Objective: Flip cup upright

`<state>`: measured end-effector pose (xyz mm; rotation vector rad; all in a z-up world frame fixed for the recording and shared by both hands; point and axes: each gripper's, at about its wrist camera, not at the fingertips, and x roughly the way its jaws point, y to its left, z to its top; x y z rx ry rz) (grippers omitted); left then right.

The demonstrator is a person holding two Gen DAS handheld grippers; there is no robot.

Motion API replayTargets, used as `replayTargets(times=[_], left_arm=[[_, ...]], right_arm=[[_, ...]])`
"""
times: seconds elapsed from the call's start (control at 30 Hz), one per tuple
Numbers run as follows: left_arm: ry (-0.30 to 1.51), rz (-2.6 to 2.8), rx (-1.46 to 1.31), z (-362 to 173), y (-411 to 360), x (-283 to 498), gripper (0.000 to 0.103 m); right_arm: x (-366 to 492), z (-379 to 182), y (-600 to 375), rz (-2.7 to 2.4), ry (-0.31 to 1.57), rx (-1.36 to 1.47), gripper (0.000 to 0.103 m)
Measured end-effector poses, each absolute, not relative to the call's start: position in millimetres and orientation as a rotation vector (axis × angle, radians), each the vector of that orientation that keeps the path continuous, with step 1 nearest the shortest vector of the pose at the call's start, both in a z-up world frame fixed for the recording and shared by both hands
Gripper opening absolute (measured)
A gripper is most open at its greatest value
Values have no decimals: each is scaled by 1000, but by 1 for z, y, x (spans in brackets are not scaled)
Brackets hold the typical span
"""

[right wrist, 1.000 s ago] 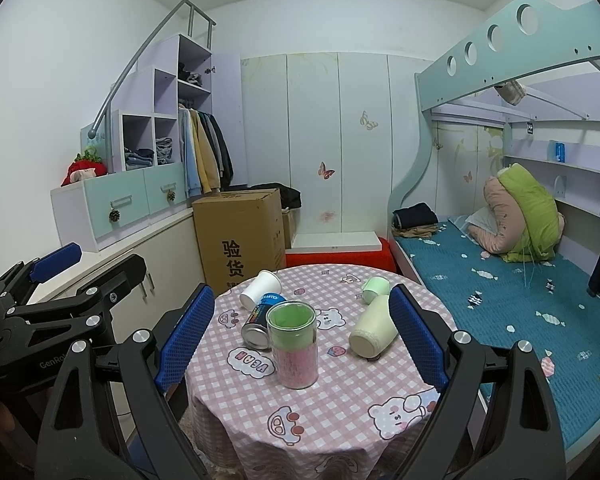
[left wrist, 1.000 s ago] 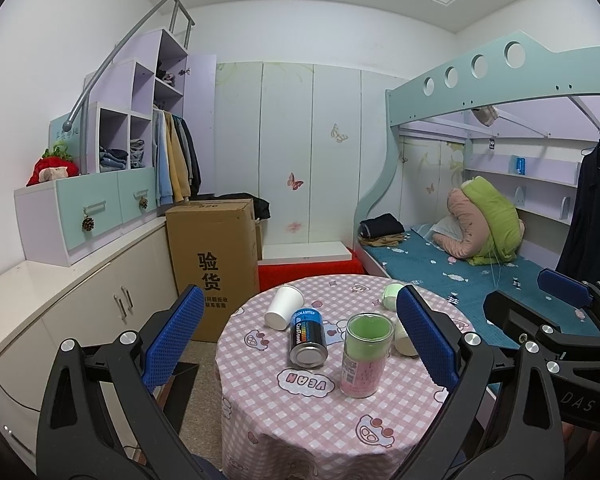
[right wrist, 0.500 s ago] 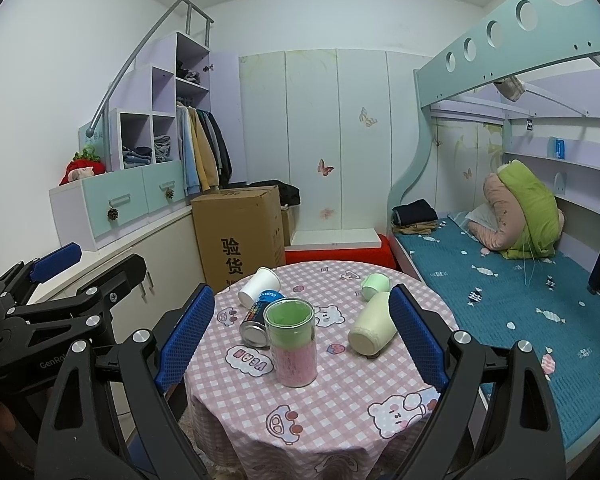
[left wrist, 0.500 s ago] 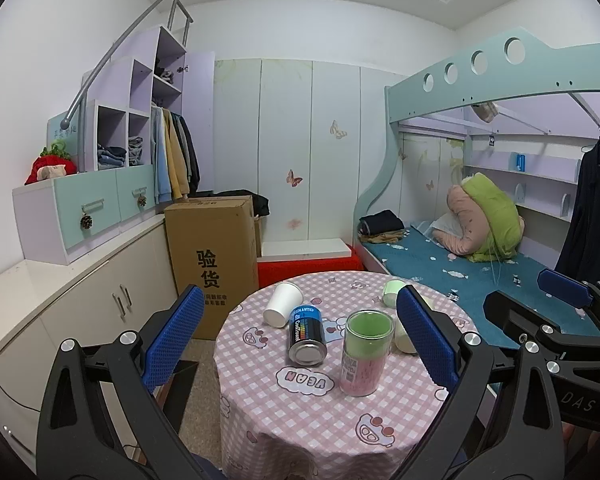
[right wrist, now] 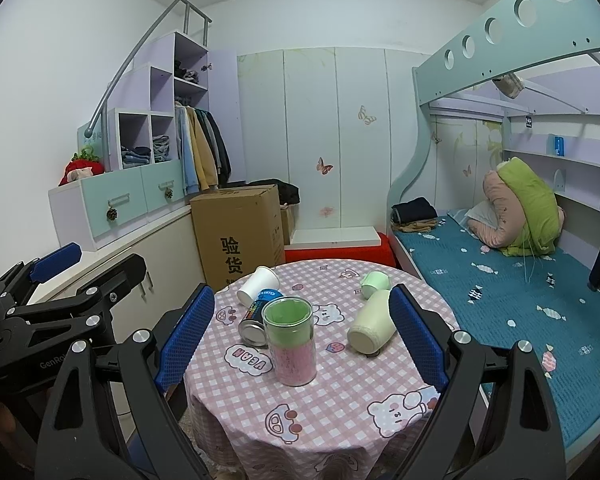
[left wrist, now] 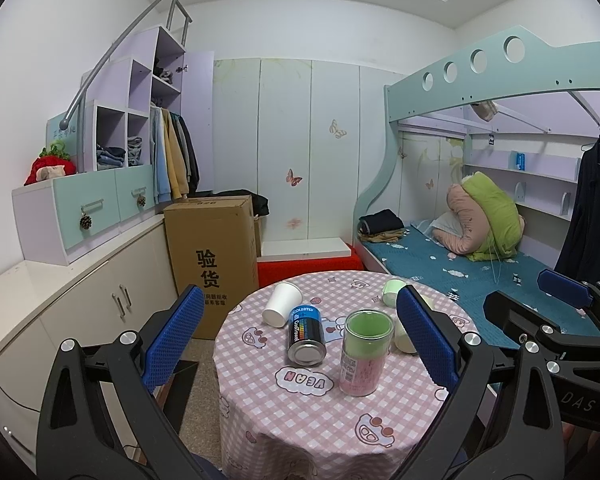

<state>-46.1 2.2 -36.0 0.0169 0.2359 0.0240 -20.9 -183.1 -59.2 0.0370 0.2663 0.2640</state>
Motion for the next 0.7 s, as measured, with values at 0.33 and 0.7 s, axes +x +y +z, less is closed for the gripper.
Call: replayTargets(times=[0.33, 0.7], left_arm=[[238, 24, 17, -36, 1, -46, 97], [246, 26, 20, -40, -2, -39, 97]], right_arm=[[-20, -60, -184, 264, 268, 38, 86], [-17, -62, -183, 264, 279, 40, 86]])
